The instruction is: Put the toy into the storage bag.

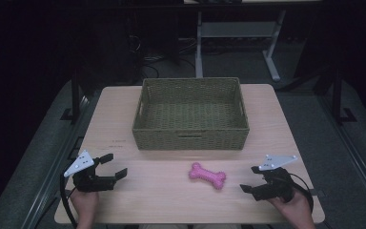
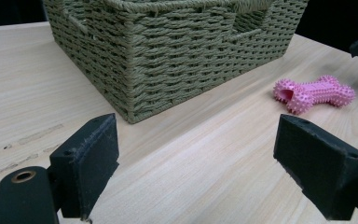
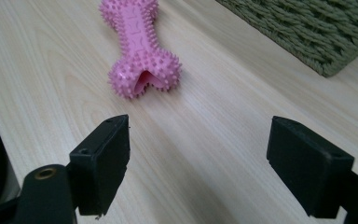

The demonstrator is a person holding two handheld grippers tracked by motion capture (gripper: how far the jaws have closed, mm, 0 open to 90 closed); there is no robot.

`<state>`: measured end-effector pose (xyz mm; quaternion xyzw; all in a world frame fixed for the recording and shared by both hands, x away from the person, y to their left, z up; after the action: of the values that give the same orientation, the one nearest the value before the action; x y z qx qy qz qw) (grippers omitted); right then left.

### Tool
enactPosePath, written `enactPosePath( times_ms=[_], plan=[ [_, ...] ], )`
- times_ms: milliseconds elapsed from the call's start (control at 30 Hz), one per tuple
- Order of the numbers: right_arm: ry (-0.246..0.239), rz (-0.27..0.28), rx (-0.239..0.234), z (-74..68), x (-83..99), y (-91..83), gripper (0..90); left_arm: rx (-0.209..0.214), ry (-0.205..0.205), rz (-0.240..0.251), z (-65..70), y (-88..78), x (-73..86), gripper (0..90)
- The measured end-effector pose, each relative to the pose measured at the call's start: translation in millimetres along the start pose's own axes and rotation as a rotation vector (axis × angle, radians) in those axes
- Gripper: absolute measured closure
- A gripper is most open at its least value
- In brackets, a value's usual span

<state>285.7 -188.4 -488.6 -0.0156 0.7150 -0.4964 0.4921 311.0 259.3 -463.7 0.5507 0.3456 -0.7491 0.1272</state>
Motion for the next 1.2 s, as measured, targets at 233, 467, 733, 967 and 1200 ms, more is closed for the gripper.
enactPosePath(
  times_ms=[233,467,733,967,1200],
  plan=[
    [-0.008,-0.033,-0.028,0.1,-8.5,1.8,19.3,0.004,0.001,0.007,0.0,-0.8,-0.4,13.4],
    [-0.027,-0.077,-0.054,-3.6,-15.4,7.2,17.6,0.005,0.001,0.008,0.4,-0.8,-0.6,13.5],
    [-0.049,-0.095,-0.063,-6.4,-19.3,9.7,17.5,0.003,0.004,0.009,0.5,0.2,-0.7,13.4],
    [-0.066,-0.120,-0.078,-9.6,-23.3,13.6,17.5,0.002,0.005,0.007,0.5,0.2,-0.7,13.4],
    [-0.086,-0.135,-0.093,-13.4,-29.6,16.6,17.6,0.000,0.006,0.006,0.0,0.2,-0.7,13.5]
  ],
)
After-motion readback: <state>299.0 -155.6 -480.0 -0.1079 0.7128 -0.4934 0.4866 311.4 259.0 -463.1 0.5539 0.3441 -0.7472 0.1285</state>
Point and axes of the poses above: each handheld gripper's, and its own axes: y roughly forward along the jaws, x roughly out of its underside, z roughly to its right, the point moved 8 cm from there along y, roughly forward along the jaws, and after that the axes turned 5 degrees about x, right-handed, at the moved point
